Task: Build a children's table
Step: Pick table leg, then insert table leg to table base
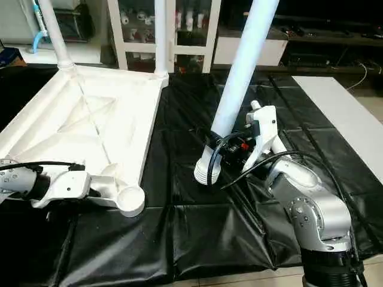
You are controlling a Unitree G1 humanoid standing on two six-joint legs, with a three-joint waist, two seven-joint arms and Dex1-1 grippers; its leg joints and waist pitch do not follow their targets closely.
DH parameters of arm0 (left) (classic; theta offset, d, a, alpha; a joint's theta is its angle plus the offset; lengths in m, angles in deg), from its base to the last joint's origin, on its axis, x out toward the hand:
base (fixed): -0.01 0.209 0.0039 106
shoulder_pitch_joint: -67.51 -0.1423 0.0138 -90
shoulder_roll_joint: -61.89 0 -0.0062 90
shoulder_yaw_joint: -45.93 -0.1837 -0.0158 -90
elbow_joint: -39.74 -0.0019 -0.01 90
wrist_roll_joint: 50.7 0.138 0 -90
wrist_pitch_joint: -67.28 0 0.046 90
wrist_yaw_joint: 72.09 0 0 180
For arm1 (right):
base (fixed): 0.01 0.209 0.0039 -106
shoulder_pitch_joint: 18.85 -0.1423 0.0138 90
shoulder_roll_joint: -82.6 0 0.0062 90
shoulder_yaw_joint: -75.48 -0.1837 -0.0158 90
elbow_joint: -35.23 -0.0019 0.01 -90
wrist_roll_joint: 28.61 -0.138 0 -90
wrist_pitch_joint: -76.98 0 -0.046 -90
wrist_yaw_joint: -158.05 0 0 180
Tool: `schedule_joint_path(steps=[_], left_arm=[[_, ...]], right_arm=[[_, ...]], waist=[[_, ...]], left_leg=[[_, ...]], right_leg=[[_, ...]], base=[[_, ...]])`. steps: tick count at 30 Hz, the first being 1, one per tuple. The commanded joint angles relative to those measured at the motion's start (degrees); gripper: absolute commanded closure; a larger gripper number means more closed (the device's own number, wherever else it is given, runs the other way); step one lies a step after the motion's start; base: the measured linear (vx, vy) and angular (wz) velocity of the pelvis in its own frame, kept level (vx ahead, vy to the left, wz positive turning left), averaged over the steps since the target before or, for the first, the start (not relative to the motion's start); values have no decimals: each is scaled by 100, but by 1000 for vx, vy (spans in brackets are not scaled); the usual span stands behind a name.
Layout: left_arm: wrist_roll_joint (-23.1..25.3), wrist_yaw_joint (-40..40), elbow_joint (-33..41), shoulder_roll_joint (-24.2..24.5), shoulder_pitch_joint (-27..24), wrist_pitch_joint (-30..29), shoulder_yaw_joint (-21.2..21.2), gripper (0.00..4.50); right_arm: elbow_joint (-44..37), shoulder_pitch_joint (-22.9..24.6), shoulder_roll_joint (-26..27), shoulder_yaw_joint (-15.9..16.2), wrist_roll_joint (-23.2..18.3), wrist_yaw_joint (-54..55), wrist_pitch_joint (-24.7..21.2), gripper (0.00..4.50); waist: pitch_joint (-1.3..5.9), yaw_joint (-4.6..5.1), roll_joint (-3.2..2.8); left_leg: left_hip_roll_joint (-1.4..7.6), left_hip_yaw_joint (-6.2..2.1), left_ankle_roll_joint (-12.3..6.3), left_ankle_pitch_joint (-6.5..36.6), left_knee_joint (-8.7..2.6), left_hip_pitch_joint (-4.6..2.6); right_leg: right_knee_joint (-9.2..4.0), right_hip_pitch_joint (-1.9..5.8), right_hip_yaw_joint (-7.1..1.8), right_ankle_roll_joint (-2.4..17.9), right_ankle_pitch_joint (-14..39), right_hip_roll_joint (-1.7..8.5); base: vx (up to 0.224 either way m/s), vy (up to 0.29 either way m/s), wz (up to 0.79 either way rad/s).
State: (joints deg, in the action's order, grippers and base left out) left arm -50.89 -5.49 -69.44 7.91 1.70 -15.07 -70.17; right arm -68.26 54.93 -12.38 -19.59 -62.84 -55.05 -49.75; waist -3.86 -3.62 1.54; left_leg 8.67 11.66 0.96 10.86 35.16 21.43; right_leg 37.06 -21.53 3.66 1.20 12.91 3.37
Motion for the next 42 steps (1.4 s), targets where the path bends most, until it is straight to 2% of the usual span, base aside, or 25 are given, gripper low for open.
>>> schedule_joint_path(steps=[1, 4, 5, 9, 10, 11, 13, 15, 16, 18, 19, 21, 22, 25, 26, 27, 28, 29, 30, 31, 33, 34, 36, 39, 42], left_arm=[[-72, 24, 2, -85, 20, 8, 164, 364], [-254, 155, 113, -201, 3, -166, 257, 382], [-377, 237, 258, -258, -20, -386, 269, 404], [-565, 329, 544, -414, -44, -795, 227, 428], [-625, 305, 728, -640, -4, -1070, 123, 440], [-623, 293, 748, -678, 7, -1095, 106, 440], [-560, 158, 880, -1057, 85, -1362, -67, 446], [-442, -44, 869, -1448, 186, -1532, -189, 446], [-442, -44, 869, -1448, 186, -1532, -189, 446], [-290, -348, 678, -1884, 308, -1624, -250, 446], [-290, -348, 678, -1884, 308, -1624, -250, 446], [10, -653, 316, -2211, 447, -1461, -344, 446], [10, -653, 316, -2211, 447, -1461, -344, 446], [299, -871, 113, -2321, 513, -1338, -433, 446], [439, -981, 89, -2344, 512, -1317, -464, 446], [539, -1110, 81, -2367, 480, -1228, -476, 446], [575, -1190, 76, -2394, 448, -1171, -474, 446], [541, -1183, 109, -2422, 398, -1156, -453, 446], [545, -1217, 154, -2431, 356, -1135, -441, 446], [546, -1236, 167, -2446, 340, -1141, -426, 446], [379, -1150, 292, -2531, 222, -1234, -312, 446], [365, -1143, 299, -2542, 215, -1246, -299, 419], [313, -1097, 319, -2578, 186, -1297, -251, 391], [289, -1038, 339, -2568, 162, -1338, -196, 369], [231, -964, 351, -2536, 156, -1359, -117, 357]], right_arm=[[-151, -62, -34, -91, -126, -61, 20, 270], [-144, -74, -12, -111, -169, -66, 8, 270], [-127, -85, 4, -128, -195, -62, -2, 270], [-55, -121, 49, -162, -242, -43, -25, 270], [85, -190, 129, -184, -252, 37, -54, 270], [108, -202, 143, -187, -254, 52, -60, 270], [337, -294, 306, -179, -245, 175, -58, 270], [534, -386, 453, -172, -308, 241, -56, 270], [534, -386, 453, -172, -308, 241, -56, 270], [668, -474, 572, -114, -380, 246, -71, 270], [668, -474, 572, -114, -380, 246, -71, 270], [776, -575, 656, -42, -453, 203, -151, 270], [776, -575, 656, -42, -453, 203, -151, 270], [884, -642, 695, 15, -433, 150, -164, 270], [949, -681, 719, 37, -382, 119, -138, 270], [997, -710, 753, 69, -342, 90, -116, 270], [1022, -725, 772, 104, -306, 61, -101, 270], [1033, -731, 781, 138, -279, 35, -90, 270], [1014, -724, 769, 169, -271, 7, -98, 270], [1006, -722, 760, 181, -268, -6, -101, 270], [938, -703, 699, 205, -295, -63, -137, 270], [931, -701, 689, 204, -302, -65, -142, 270], [903, -692, 620, 221, -312, -90, -156, 270], [880, -678, 508, 215, -290, -158, -162, 270], [880, -682, 455, 150, -290, -185, -169, 270]], waist=[[351, 0, -77], [355, -8, -74], [360, -5, -74], [380, 4, -70], [389, 5, -64], [394, 7, -59], [387, 11, -40], [372, -13, -44], [370, -25, -46], [362, -47, -38], [360, -57, -39], [336, -94, -6], [324, -105, -9], [324, -100, -9], [284, -81, 50], [266, -76, 49], [247, -75, 75], [241, -78, 62], [225, -55, 101], [229, -61, 81], [229, -35, 71], [227, -20, 89], [230, -10, 85], [251, -15, 62], [258, 7, 85]], left_leg=[[535, -273, 546, 1617, -510, -221], [538, -281, 533, 1557, -511, -202], [537, -277, 527, 1523, -511, -198], [540, -266, 501, 1305, -501, -192], [528, -259, 428, 1104, -483, -167], [527, -249, 404, 1055, -477, -168], [523, -235, 325, 970, -459, -162], [517, -234, 315, 1050, -445, -174], [524, -238, 316, 1101, -447, -186], [535, -241, 320, 1124, -458, -186], [537, -232, 325, 1147, -460, -200], [533, -221, 290, 1187, -459, -215], [533, -222, 315, 1290, -459, -237], [540, -255, 338, 1306, -488, -201], [545, -252, 339, 1431, -502, -212], [542, -257, 360, 1607, -490, -243], [544, -267, 385, 1768, -487, -261], [543, -279, 394, 1841, -482, -273], [546, -292, 403, 1921, -496, -263], [548, -310, 411, 1945, -502, -264], [553, -325, 443, 1940, -537, -237], [552, -326, 438, 1906, -548, -223], [547, -320, 425, 1836, -555, -210], [554, -303, 412, 1729, -547, -216], [566, -296, 457, 1660, -583, -210]], right_leg=[[-486, 57, -405, 1092, 1245, 646], [-481, 75, -406, 1084, 1225, 654], [-474, 81, -405, 1093, 1187, 654], [-423, 98, -390, 1183, 840, 644], [-407, 119, -388, 1253, 616, 647], [-410, 124, -388, 1265, 558, 643], [-421, 129, -395, 1325, 527, 651], [-464, 117, -401, 1301, 778, 655], [-485, 115, -402, 1268, 931, 658], [-498, 116, -402, 1181, 1036, 646], [-505, 103, -401, 1158, 1079, 642], [-550, 84, -415, 1068, 1256, 654], [-573, 60, -420, 1008, 1450, 659], [-578, 87, -408, 892, 1627, 665], [-609, 53, -410, 831, 1839, 660], [-644, 20, -421, 809, 2134, 681], [-688, 0, -426, 751, 2454, 703], [-699, -9, -430, 714, 2598, 712], [-723, -15, -425, 638, 2815, 717], [-714, -10, -416, 602, 2876, 715], [-707, 0, -404, 540, 2826, 705], [-700, 4, -400, 534, 2754, 704], [-692, 14, -402, 545, 2622, 704], [-679, 8, -412, 644, 2317, 701], [-626, 30, -396, 746, 1792, 666]], base=[[0, 0, 0], [0, 0, 0], [0, 0, 0], [0, 0, 0], [0, 0, 0], [0, 0, 0], [0, 0, 0], [0, 0, 0], [0, 0, 0], [0, 0, 0], [0, 0, 0], [0, 0, 0], [0, 0, 0], [0, 0, 0], [0, 0, 0], [0, 0, 0], [0, 0, 0], [0, 0, 0], [0, 0, 0], [0, 0, 0], [0, 0, 0], [0, 0, 0], [0, 0, 0], [0, 0, 0], [0, 0, 0]])
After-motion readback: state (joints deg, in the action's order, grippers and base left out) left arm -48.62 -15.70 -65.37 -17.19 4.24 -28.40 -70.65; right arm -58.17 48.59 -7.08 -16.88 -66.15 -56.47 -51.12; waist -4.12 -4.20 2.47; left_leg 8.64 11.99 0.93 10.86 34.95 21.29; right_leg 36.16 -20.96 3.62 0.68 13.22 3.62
